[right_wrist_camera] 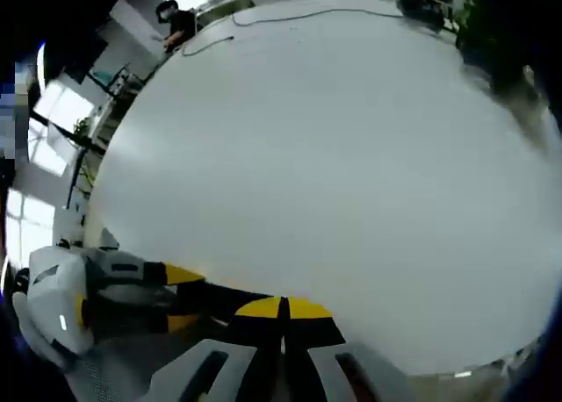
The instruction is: Press the specified remote control buttons in sequence, fully releasing each button before pressing the next.
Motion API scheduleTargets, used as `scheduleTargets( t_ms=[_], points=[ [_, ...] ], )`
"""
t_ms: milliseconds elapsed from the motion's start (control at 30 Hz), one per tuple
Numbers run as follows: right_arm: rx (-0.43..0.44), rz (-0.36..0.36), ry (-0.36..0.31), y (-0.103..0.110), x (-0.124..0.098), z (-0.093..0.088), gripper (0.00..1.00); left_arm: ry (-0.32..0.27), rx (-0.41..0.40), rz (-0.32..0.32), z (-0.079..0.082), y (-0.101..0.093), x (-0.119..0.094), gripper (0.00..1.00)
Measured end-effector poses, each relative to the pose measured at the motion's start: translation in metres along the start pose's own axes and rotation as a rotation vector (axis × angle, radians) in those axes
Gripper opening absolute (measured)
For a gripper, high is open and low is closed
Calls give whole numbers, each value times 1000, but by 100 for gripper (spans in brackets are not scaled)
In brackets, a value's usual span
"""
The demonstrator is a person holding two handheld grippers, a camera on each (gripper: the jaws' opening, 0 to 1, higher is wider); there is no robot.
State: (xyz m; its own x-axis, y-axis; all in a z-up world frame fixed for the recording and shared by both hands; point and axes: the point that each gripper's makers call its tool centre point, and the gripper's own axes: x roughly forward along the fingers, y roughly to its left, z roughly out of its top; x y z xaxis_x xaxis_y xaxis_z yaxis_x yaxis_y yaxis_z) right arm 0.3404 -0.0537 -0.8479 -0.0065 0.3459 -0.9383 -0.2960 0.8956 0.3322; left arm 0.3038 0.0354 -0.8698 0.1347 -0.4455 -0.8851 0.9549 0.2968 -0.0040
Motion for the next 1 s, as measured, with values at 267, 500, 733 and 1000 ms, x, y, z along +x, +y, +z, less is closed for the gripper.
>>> scheduleTargets(
  t_ms=[267,500,733,1000],
  points=[
    [-45,-75,90,-8,10,-15,0,-11,12,-13,0,0,0,25],
    [-38,-59,79,-6,9,-11,0,-8,19,-17,0,2,-1,25],
    [-49,-69,89,-6,10,-12,0,-8,25,-20,0,2,-1,25],
    [-27,-47,96,-9,11,-13,0,-12,30,-24,1,2,-1,25]
  ],
)
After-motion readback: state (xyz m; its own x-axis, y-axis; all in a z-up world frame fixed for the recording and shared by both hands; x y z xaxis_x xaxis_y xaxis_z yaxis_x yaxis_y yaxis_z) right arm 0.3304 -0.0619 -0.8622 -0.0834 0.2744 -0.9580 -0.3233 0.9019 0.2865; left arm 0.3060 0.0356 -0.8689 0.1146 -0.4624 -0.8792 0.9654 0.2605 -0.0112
